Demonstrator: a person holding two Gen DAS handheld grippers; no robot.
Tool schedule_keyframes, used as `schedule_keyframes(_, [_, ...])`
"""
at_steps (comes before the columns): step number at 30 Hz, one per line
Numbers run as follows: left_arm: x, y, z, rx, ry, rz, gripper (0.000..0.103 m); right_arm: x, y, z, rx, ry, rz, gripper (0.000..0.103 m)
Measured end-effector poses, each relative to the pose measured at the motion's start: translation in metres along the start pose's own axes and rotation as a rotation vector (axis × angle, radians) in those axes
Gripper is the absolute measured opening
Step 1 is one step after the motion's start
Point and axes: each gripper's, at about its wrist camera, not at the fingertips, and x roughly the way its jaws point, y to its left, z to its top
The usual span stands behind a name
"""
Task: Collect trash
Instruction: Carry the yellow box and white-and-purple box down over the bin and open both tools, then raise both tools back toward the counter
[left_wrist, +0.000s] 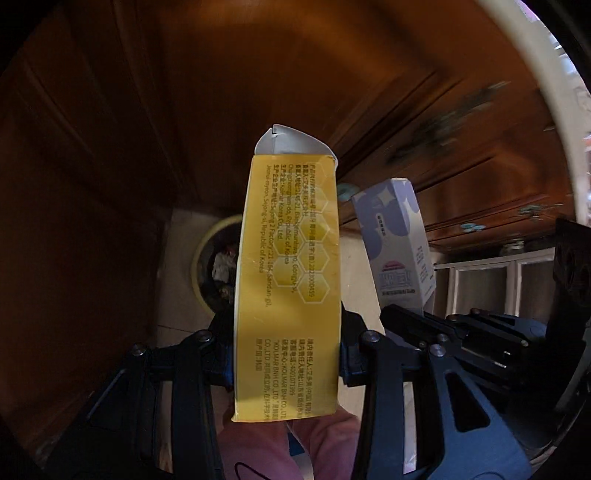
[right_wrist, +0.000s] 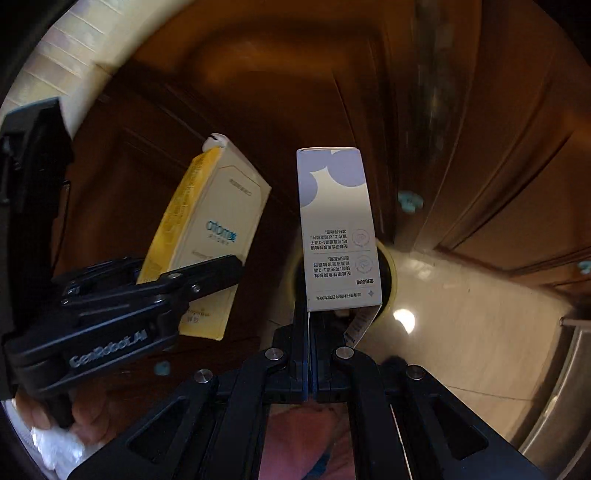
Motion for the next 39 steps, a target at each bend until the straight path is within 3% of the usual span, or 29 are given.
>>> schedule_keyframes(5, [0.072,0.038,-0.008,-0.074,0.053,-0.005,0.036,0.080,-0.022,-0.008,0.014,0.065,-0.009,0.000])
schedule_keyframes(12, [0.135,0.075,-0.018,-0.092,0.106,0.014,0.038,0.167,-0.042,-0.015,0.020,0.133,-0.009,0.003])
schedule_keyframes(14, [0.145,0.083,-0.022,-0.093,0.127,0.024,0.044,0.188,-0.044,-0.019,0.023,0.162,-0.015,0.005])
schedule_keyframes(16, [0.150,0.085,-0.022,-0.086,0.135,0.042,0.064,0.199,-0.047,-0.021,0.026,0.171,-0.022,0.012])
schedule_keyframes(18, [0.156,0.094,-0.021,-0.088,0.147,0.054,0.076,0.206,-0.050,-0.021,0.033,0.179,-0.017,0.019])
schedule_keyframes(23, [0.164,0.093,-0.021,-0.106,0.144,0.082,0.082,0.202,-0.053,-0.027,0.036,0.186,0.004,0.023])
schedule_keyframes(28, [0.137,0.094,-0.014,-0.110,0.115,0.083,0.082,0.177,-0.050,-0.015,0.051,0.162,0.025,0.023])
schedule_keyframes(34, [0.070,0.077,-0.008,-0.117,0.053,0.070,0.082,0.124,-0.035,0.002,0.043,0.110,0.018,0.023])
schedule_keyframes(39, [-0.002,0.055,0.001,-0.120,-0.010,0.046,0.082,0.044,-0.018,0.007,0.030,0.025,0.016,0.025])
